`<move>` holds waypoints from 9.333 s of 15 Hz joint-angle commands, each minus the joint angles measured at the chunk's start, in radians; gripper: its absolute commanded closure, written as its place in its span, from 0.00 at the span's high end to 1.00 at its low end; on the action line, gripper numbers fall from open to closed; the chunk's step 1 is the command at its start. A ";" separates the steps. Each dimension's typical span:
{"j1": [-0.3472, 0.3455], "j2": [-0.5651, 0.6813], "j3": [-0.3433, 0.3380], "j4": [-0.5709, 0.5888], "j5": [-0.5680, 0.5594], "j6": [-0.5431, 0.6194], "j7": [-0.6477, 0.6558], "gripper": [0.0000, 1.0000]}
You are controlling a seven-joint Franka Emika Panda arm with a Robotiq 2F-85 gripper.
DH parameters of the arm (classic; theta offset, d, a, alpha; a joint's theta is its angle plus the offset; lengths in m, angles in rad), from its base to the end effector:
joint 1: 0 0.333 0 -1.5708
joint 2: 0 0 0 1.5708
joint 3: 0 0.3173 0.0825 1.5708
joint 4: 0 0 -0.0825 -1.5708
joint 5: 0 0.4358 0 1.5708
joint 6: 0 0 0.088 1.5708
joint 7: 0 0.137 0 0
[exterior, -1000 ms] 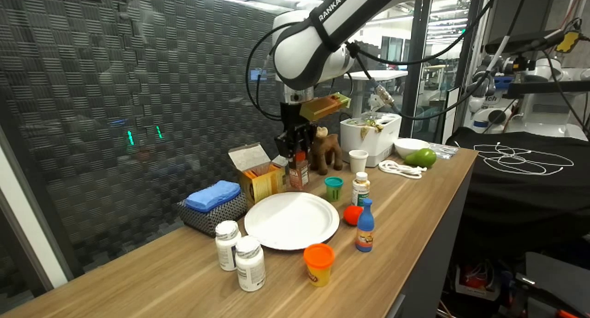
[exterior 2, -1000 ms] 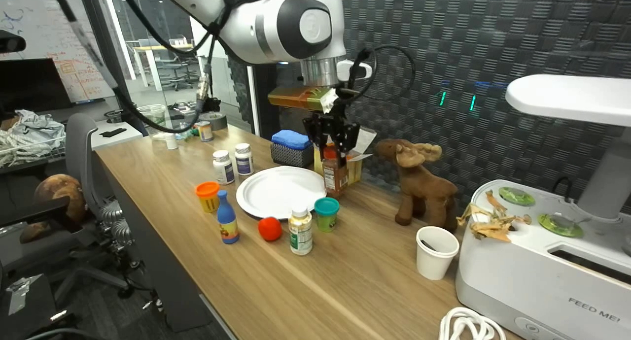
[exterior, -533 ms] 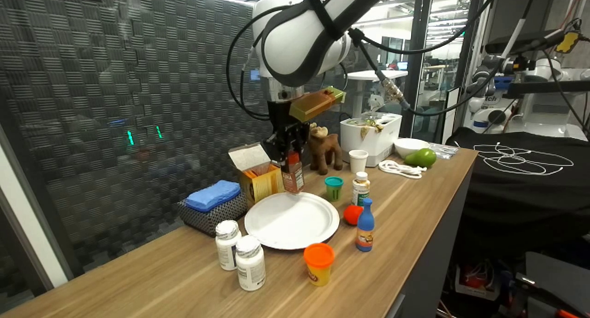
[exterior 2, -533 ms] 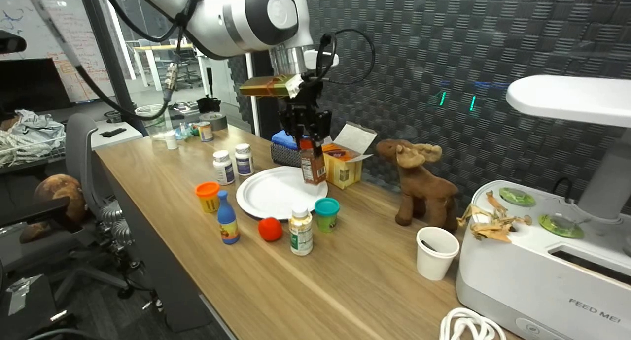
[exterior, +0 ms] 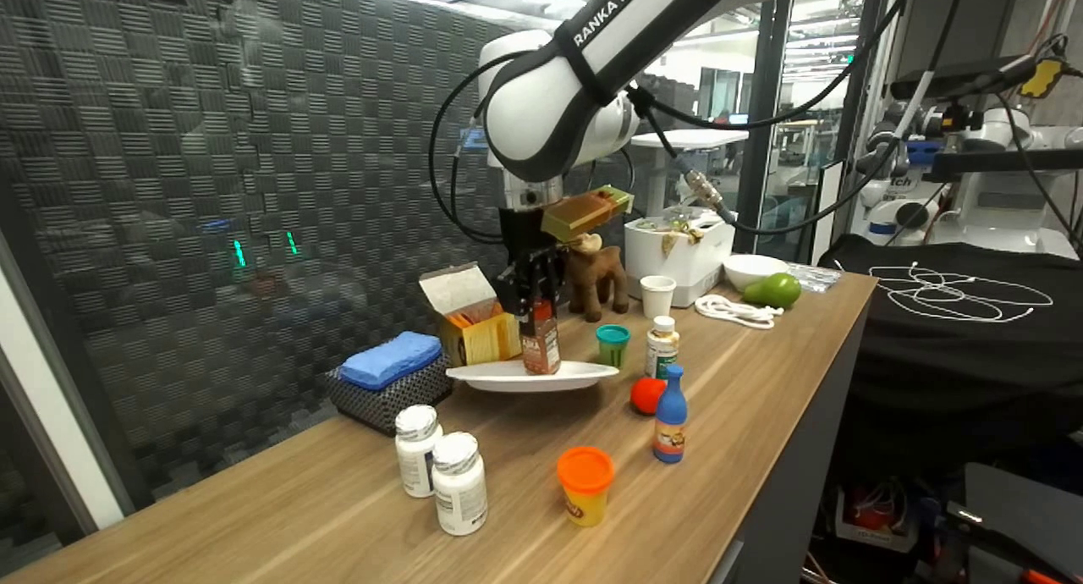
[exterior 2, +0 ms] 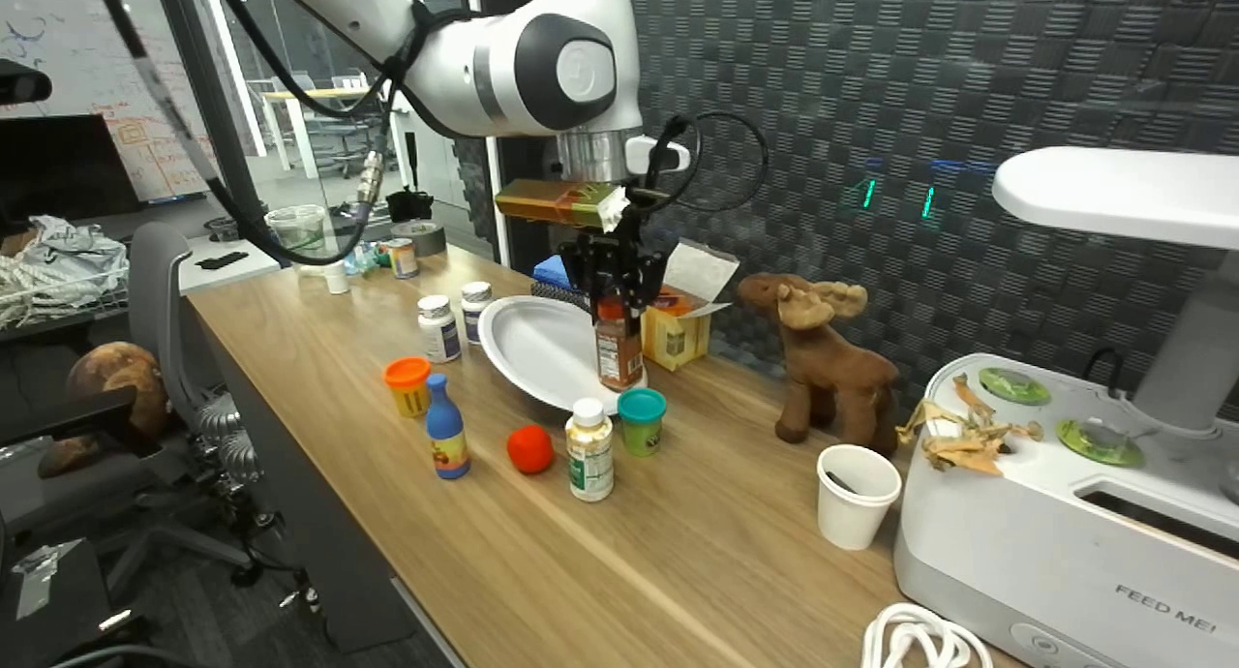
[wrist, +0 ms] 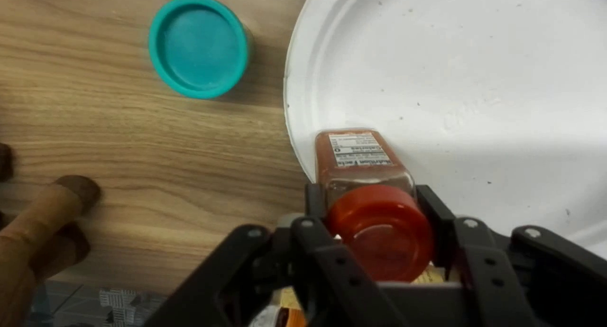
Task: Put all the bottles and the orange ball in the plate
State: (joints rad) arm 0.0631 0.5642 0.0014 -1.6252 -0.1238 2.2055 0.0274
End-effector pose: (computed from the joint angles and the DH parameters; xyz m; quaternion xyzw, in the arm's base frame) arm 0.7317 0.0400 0.2363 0.9972 0.0547 0.0103 0.0493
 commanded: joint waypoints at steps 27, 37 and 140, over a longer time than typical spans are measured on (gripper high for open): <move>0.016 -0.175 0.020 -0.269 0.043 0.156 0.041 1.00; -0.030 -0.222 -0.098 -0.398 -0.066 0.234 0.115 1.00; 0.220 0.196 0.048 0.314 0.187 -0.167 0.556 1.00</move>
State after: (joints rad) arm 0.2508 0.7436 0.0769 -1.3629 0.0550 2.0497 0.5211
